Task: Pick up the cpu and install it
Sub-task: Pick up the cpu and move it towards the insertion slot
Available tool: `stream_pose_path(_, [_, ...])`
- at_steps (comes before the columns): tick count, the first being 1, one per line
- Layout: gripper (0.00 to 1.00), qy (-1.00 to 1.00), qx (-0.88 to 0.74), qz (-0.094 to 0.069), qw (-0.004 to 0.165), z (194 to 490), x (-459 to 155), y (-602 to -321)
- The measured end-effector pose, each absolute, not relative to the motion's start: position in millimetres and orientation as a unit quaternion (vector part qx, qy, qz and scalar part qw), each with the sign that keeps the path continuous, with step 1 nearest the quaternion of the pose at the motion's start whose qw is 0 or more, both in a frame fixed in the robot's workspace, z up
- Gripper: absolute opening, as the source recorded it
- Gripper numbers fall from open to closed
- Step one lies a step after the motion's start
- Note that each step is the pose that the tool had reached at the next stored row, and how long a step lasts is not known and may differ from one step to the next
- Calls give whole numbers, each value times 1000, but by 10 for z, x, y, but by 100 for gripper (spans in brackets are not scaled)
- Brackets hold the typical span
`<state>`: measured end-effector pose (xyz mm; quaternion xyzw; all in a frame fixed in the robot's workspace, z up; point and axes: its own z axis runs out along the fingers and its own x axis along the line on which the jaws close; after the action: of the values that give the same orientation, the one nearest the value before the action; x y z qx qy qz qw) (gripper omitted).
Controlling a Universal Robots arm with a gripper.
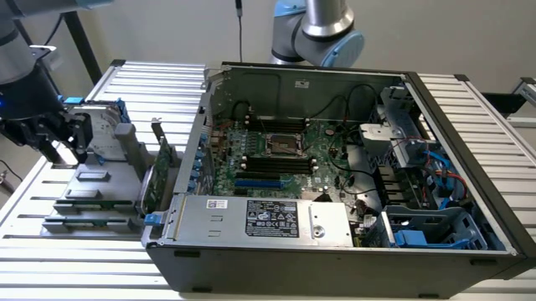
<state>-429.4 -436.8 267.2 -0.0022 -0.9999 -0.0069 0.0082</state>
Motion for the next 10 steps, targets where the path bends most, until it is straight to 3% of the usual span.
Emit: stream_pose_path(10, [54, -1000, 6, -8, 8, 3127, -4191, -4371])
